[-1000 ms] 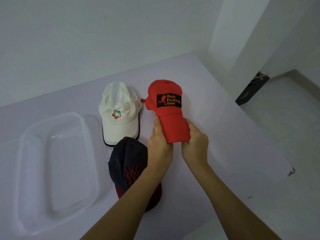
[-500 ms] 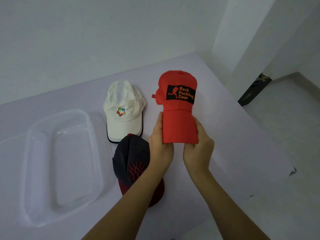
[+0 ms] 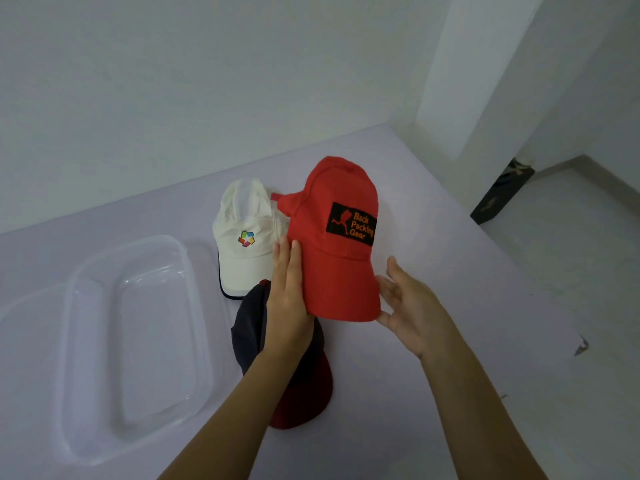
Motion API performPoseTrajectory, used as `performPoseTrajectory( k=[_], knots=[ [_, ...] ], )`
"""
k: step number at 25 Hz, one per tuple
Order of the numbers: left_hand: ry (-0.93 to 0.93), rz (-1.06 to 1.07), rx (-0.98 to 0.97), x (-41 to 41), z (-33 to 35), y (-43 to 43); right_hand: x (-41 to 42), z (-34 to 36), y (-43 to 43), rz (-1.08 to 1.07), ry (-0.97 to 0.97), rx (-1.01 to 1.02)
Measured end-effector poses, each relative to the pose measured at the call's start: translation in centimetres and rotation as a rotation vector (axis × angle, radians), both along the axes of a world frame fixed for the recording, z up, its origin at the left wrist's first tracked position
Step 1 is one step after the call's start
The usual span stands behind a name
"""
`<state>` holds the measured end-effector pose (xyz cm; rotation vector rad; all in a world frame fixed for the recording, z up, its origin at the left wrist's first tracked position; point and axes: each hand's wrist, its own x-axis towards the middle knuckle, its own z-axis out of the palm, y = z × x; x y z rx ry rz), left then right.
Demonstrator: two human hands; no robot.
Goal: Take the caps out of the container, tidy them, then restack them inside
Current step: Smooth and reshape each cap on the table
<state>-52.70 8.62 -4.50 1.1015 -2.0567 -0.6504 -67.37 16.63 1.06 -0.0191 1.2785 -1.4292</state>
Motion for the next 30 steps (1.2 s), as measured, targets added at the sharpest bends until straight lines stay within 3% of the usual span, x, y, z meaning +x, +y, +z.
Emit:
performPoseTrajectory(
  k=[4,7,11,12,17,19,24,26,28,30],
  knots=[
    [-0.069,-0.114,-0.035,1.5,-0.1,0.5,0.6,-0.3,0.1,0.033,-0.182,-0.083],
    [-0.092,-0.317,0.077,3.2,1.3,-0.5,0.4,-0.1,0.6,0.022,-0.095,-0.196],
    [0.449,-0.083,0.377,3.4,7.0,-4.4,0.1,1.0,1.8,0.094,0.158,-0.222],
    [0.491,-0.090,0.403,3.0,9.1,-5.6,0.4,1.3,2.0,0.111,0.197,-0.226],
    [-0.073,-0.398,0.532,1.4,15.5,-7.4,1.5,1.9,2.3,0.121,0.186,-0.318],
    [-0.100,-0.491,0.662,1.4,16.1,-7.3,1.2,1.7,2.3,0.085,0.197,-0.320],
    [0.055,-0.696,0.936,2.0,17.1,-8.1,1.1,2.0,2.2,0.141,0.262,-0.343],
    [0.041,-0.684,0.914,2.0,17.0,-8.2,1.4,2.1,1.9,0.066,0.528,-0.292],
    [-0.005,-0.650,0.869,1.7,16.7,-8.1,1.4,2.4,1.6,-0.008,0.959,-0.246],
    [-0.047,-0.659,0.854,1.2,16.3,-7.9,1.2,3.0,1.0,0.048,1.172,-0.307]
  ],
)
